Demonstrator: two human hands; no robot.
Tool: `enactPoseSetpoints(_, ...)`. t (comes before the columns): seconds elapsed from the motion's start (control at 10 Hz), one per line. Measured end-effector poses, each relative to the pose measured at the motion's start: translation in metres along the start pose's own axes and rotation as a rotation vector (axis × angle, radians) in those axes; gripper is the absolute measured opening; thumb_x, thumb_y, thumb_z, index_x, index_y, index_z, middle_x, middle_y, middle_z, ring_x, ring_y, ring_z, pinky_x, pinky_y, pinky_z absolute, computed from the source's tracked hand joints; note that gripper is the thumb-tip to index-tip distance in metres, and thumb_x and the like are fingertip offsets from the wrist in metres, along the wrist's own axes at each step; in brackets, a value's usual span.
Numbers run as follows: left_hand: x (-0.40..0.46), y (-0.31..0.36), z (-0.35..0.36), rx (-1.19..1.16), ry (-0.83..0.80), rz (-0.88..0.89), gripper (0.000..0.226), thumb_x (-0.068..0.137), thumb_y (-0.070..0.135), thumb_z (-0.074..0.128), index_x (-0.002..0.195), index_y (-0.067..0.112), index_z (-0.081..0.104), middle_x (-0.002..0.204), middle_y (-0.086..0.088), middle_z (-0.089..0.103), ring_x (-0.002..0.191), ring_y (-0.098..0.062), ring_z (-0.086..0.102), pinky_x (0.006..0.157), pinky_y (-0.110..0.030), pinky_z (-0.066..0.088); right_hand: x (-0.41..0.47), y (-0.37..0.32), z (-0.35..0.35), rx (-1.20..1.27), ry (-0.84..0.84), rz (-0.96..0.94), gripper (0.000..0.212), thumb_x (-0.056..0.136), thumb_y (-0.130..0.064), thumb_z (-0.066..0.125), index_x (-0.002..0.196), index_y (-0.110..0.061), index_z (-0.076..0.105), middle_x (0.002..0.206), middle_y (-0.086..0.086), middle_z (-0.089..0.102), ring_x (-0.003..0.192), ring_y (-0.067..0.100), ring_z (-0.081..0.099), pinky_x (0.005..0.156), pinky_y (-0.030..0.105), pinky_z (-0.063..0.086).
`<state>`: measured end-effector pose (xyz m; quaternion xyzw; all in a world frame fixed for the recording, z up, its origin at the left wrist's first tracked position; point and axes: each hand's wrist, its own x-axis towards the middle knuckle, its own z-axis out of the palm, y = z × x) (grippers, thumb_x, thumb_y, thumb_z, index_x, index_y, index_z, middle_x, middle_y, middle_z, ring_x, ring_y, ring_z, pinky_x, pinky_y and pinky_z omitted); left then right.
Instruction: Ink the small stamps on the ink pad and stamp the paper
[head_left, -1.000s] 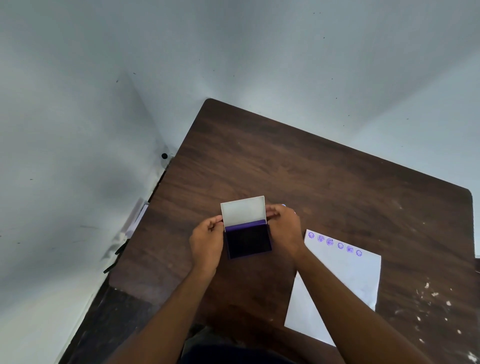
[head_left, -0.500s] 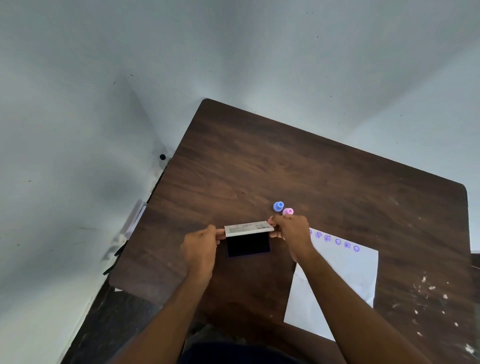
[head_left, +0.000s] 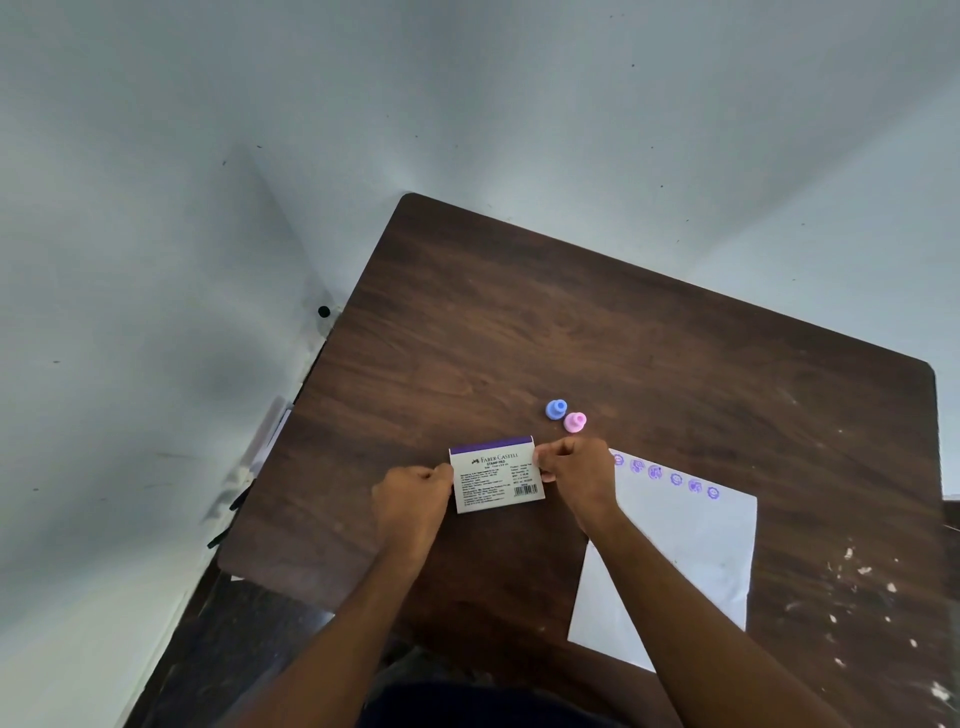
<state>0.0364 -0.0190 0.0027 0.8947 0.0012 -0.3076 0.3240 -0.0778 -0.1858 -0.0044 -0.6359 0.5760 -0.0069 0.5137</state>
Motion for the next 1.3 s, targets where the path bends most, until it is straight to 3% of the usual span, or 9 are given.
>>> enactPoseSetpoints(0.1,0.000,-0.001,0.002,0.071,0.067,0.053,0.028,0.078,0.045,0.063,0.067,0.023,0.074,0.069,0.010,0.072,0.057,-0.003,0.061,0.054,-0.022,0.046,0.001,0.002,0.004,-0.046,0.020,-0.015,0.013,0.087,-0.013,0.070,0.075,-0.009,0.070,0.091,0.005,0.077,0.076,0.012,0.072,0.067,0.032,0.062)
enactPoseSetpoints(0.2,0.003,-0.002,0.003,0.033,0.057,0.078,0.021,0.080,0.043,0.071,0.080,0.024,0.079,0.073,0.013,0.074,0.062,0.000,0.065,0.063,-0.024,0.054,0.004,0.003,0.006,-0.113,0.029,-0.010,0.012,0.087,-0.015,0.070,0.076,-0.010,0.069,0.094,0.005,0.076,0.078,0.013,0.072,0.069,0.035,0.062)
enactPoseSetpoints(0.4,0.010,-0.002,0.005,-0.126,-0.012,-0.001,0.018,0.079,0.033,0.078,0.063,0.025,0.074,0.053,0.010,0.069,0.050,-0.003,0.067,0.065,-0.036,0.061,0.006,-0.002,0.005,-0.167,0.028,-0.001,0.014,0.086,-0.015,0.071,0.074,-0.009,0.069,0.095,0.006,0.075,0.079,0.014,0.071,0.070,0.032,0.062)
enactPoseSetpoints(0.8,0.010,0.001,0.006,-0.103,0.015,0.004,0.021,0.077,0.031,0.077,0.059,0.023,0.070,0.051,0.012,0.068,0.049,-0.002,0.066,0.063,-0.036,0.061,0.004,-0.004,0.009,-0.283,0.077,-0.061,0.019,0.092,-0.018,0.061,0.080,-0.005,0.067,0.094,0.008,0.074,0.075,0.014,0.067,0.068,0.030,0.060)
enactPoseSetpoints(0.9,0.011,0.002,0.006,-0.098,-0.002,0.003,0.019,0.077,0.028,0.077,0.060,0.022,0.071,0.052,0.009,0.069,0.052,-0.005,0.068,0.065,-0.037,0.061,0.004,-0.002,0.012,-0.322,0.082,-0.077,0.021,0.094,-0.018,0.058,0.076,-0.008,0.064,0.091,0.006,0.073,0.070,0.010,0.062,0.059,0.021,0.054)
enactPoseSetpoints(1.1,0.012,0.005,0.005,-0.083,0.002,0.006,0.018,0.076,0.027,0.076,0.060,0.021,0.071,0.053,0.008,0.069,0.053,-0.006,0.068,0.065,-0.038,0.061,0.007,-0.004,0.013,-0.393,0.111,-0.091,0.031,0.094,-0.018,0.057,0.063,-0.015,0.055,0.086,0.007,0.073,0.058,0.008,0.057,0.054,0.017,0.050)
enactPoseSetpoints(1.2,0.013,0.004,0.005,-0.087,-0.009,0.009,0.017,0.077,0.027,0.076,0.061,0.022,0.071,0.053,0.009,0.069,0.051,-0.002,0.067,0.063,-0.036,0.061,0.007,-0.006,0.013,-0.382,0.090,-0.070,0.032,0.095,-0.019,0.055,0.063,-0.016,0.052,0.087,0.007,0.072,0.062,0.011,0.059,0.057,0.020,0.053)
enactPoseSetpoints(1.3,0.012,0.005,0.006,-0.133,-0.012,0.015,0.010,0.079,0.028,0.072,0.070,0.023,0.070,0.063,0.007,0.071,0.058,-0.004,0.068,0.064,-0.036,0.062,-0.002,-0.009,0.013,-0.337,0.166,-0.168,0.032,0.095,-0.019,0.052,0.063,-0.016,0.050,0.079,0.005,0.069,0.067,0.014,0.063,0.063,0.025,0.055)
